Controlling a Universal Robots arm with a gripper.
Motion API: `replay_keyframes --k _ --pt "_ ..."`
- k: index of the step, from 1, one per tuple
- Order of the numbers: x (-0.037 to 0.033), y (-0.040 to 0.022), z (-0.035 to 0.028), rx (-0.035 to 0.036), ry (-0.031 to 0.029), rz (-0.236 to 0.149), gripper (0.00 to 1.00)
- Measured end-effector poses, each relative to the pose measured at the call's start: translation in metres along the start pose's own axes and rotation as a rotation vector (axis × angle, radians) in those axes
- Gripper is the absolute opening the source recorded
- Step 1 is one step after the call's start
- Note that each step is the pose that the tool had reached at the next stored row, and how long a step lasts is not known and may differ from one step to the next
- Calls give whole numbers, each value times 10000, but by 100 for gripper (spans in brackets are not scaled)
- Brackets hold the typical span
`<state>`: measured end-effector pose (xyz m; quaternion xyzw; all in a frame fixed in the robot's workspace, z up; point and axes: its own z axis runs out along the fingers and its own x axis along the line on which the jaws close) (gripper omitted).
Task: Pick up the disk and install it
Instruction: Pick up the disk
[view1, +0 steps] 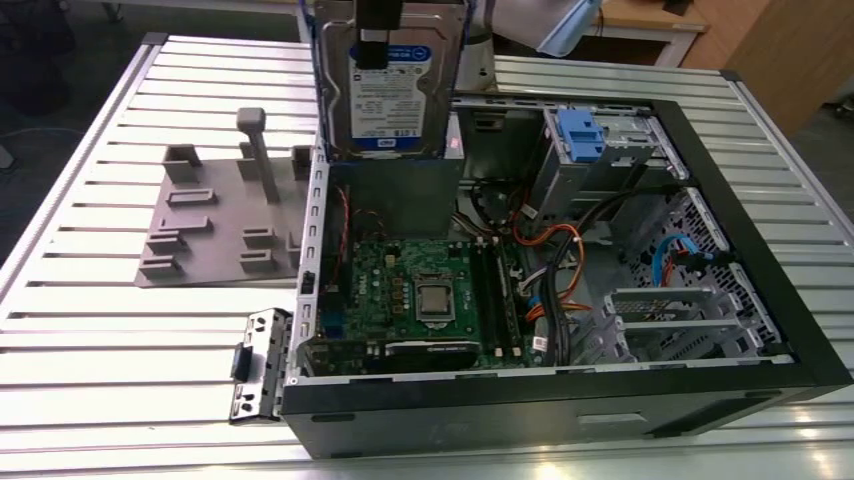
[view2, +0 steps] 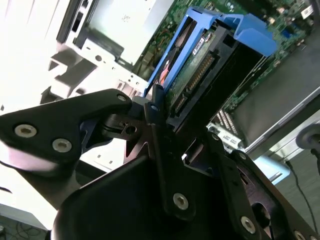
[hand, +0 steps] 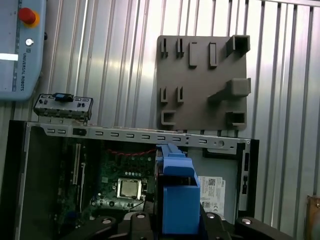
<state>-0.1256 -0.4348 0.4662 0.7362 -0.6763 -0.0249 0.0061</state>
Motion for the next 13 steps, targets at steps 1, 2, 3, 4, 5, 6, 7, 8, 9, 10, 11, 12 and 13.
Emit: replay_keyframes --k 1,2,3,4,5,6,7,8,9,10,11,12,13 --pt "3 -32 0 -2 0 0 36" --pt "7 -60 1 -3 0 -1 36" --pt "10 -88 2 -4 0 -2 36" --pt "13 -111 3 -4 -1 -1 36" --pt "16 -134 3 -5 -1 0 36" --pt "19 -156 4 -6 -1 0 36" --pt "22 -177 4 -7 1 0 36" --pt "26 -196 5 -7 0 -1 36" --pt "30 -215 6 -7 -1 -1 36" --pt "34 -233 7 -7 -2 -1 36" --pt "38 -253 7 -7 -1 -1 36" --pt "42 -269 7 -8 0 0 36" --pt "47 -285 7 -8 0 -1 36"
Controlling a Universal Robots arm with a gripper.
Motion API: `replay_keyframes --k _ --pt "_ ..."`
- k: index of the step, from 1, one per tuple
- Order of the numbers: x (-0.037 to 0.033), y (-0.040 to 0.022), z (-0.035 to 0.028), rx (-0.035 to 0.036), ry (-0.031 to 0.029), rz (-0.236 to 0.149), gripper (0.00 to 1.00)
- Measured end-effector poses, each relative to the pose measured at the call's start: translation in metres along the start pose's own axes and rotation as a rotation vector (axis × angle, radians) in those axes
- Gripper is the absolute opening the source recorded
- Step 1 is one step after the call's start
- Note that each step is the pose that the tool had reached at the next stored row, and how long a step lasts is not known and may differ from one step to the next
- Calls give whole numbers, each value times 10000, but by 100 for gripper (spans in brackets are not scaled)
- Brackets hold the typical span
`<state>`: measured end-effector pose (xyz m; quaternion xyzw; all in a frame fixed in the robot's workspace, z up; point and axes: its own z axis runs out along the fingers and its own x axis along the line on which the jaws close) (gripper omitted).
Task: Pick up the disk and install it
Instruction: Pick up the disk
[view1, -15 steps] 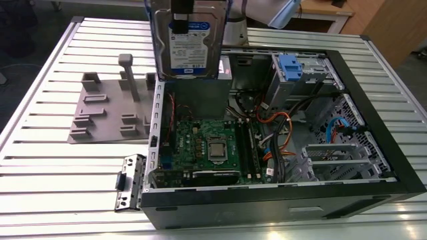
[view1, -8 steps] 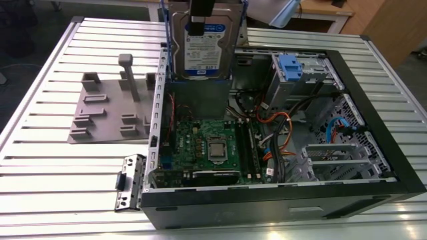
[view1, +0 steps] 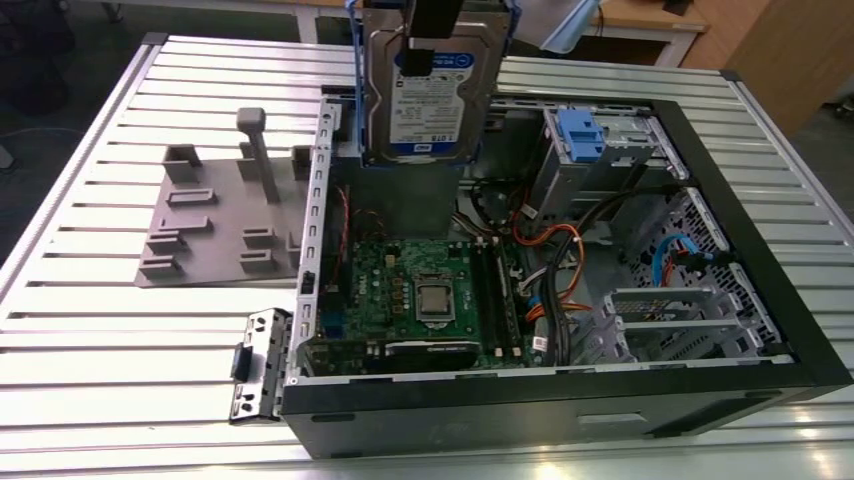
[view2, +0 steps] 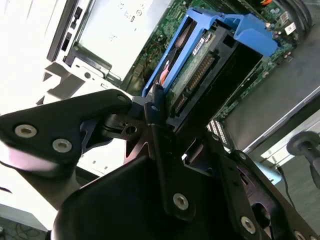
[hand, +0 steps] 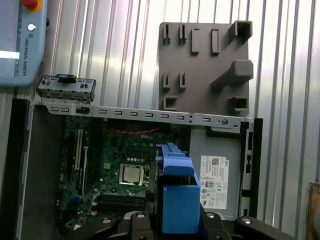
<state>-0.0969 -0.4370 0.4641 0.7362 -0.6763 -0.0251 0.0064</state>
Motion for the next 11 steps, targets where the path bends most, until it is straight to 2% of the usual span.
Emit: replay_keyframes --k 11 --pt "45 -195 6 -4 -1 1 36"
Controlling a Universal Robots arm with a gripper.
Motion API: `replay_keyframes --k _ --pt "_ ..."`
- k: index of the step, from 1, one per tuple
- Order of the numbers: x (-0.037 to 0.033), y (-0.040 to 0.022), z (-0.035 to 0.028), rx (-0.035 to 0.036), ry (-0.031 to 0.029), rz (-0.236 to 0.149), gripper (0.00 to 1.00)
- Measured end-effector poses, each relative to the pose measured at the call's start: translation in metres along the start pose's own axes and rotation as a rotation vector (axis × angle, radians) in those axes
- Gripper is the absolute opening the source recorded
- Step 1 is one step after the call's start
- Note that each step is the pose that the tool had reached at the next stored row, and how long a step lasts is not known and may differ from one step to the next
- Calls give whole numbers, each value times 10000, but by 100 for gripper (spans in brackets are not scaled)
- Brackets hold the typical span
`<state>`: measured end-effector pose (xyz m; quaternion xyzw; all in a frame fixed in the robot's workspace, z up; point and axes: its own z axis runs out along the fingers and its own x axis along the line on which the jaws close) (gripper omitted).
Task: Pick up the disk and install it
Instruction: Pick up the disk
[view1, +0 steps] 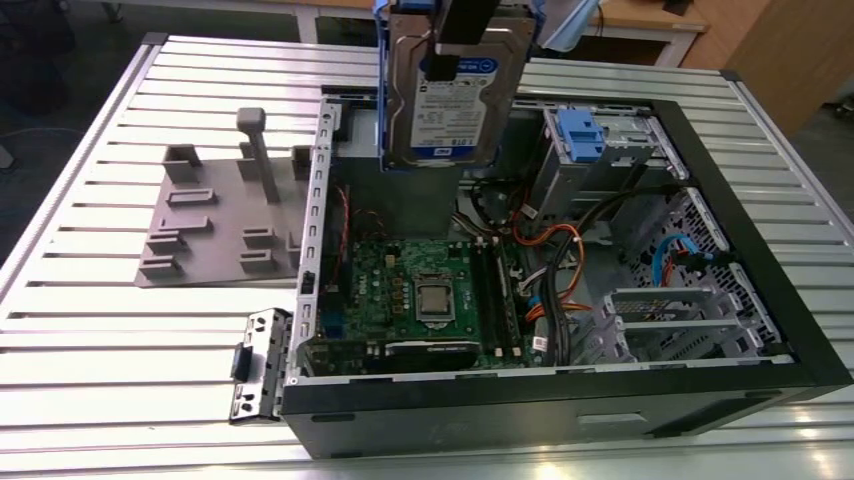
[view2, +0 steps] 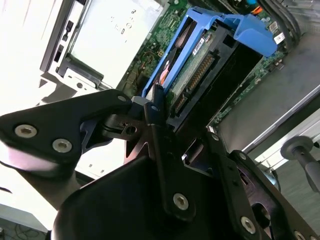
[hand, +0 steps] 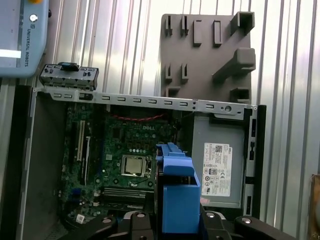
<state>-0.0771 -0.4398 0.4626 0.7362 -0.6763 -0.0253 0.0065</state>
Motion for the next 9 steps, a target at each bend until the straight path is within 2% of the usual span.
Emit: replay_keyframes --k 6,9 --pt "36 -84 2 -2 1 0 36" --pt "101 -93 2 -2 0 0 36"
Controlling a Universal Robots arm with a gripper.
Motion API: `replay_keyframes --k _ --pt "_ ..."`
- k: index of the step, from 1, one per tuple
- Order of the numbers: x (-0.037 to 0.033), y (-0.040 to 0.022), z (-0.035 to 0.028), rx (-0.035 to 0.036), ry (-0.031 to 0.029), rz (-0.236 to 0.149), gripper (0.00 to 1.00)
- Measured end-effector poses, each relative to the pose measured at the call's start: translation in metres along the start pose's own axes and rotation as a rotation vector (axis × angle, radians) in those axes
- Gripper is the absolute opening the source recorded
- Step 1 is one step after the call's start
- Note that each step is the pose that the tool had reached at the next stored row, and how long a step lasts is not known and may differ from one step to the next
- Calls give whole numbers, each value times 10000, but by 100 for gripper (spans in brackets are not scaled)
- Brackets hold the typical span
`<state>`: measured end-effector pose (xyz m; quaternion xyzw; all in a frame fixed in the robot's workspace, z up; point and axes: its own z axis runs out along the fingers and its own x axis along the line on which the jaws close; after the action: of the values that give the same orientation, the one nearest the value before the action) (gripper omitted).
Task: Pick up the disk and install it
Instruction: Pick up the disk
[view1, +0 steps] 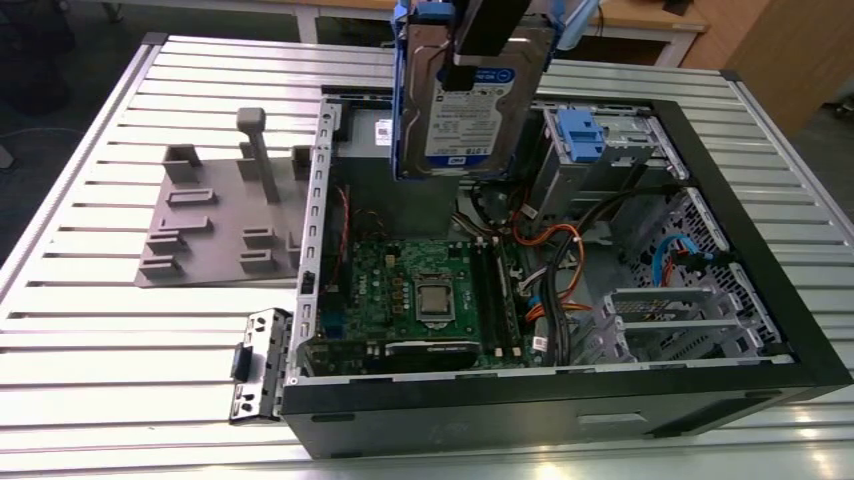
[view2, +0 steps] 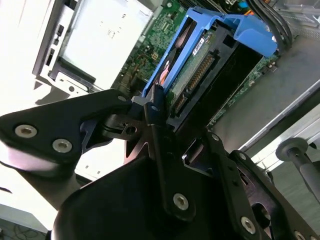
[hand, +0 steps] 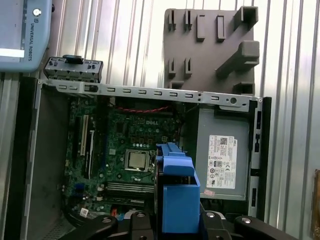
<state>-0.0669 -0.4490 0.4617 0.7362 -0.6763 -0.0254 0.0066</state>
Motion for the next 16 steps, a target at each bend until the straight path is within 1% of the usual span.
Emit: replay_keyframes --k 3,8,9,16 --pt "83 1 0 0 0 0 36" --pt "176 3 0 1 0 0 36" --pt "209 4 -1 0 1 1 36" --pt "307 7 0 1 1 0 36"
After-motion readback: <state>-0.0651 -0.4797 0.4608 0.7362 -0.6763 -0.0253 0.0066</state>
